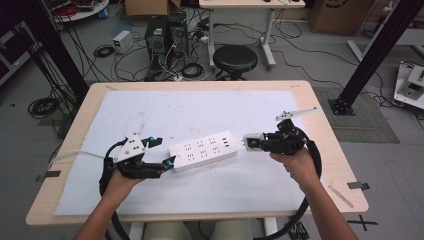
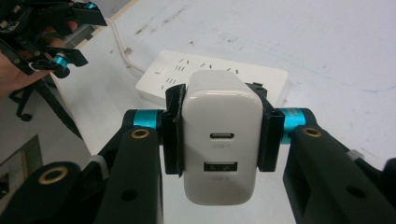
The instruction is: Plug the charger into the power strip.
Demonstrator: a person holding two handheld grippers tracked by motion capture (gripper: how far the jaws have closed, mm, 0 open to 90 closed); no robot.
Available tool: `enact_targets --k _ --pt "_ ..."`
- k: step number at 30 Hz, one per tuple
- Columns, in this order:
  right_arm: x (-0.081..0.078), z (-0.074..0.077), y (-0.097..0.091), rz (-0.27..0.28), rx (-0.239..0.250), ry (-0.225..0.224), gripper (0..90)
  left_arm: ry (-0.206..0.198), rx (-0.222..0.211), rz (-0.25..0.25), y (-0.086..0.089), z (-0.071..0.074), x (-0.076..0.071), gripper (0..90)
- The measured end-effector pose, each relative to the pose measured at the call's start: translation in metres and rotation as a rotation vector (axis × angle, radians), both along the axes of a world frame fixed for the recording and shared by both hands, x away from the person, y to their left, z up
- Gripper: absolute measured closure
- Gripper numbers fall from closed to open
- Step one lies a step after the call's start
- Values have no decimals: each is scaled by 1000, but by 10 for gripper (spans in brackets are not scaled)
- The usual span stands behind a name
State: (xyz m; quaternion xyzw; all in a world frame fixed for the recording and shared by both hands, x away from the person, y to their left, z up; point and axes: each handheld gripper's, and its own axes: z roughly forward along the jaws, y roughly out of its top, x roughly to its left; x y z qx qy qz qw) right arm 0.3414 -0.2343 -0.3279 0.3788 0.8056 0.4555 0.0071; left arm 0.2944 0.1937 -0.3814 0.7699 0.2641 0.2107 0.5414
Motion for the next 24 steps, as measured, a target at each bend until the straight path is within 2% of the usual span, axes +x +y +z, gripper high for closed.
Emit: enact_targets --k 4,8,12,13,16,18,21,24 --pt "2 4 -3 25 -47 -16 630 -1 -4 15 6 0 2 250" --pt "5 6 -3 57 -100 -46 630 14 -36 37 16 -3 4 250" --pt "8 6 0 77 -139 -64 630 22 -45 63 22 -6 5 243" --pt "11 8 6 112 -196 -85 631 29 -51 80 28 -9 4 243" --pt "12 8 8 124 -210 -92 630 35 -55 89 30 -12 4 243" --pt "20 10 16 145 -229 -103 630 36 -53 92 32 -13 3 243" --pt "27 13 26 190 -295 -141 630 34 -56 95 34 -14 2 243" --pt "32 19 38 259 -352 -209 630 36 -51 103 37 -16 1 243"
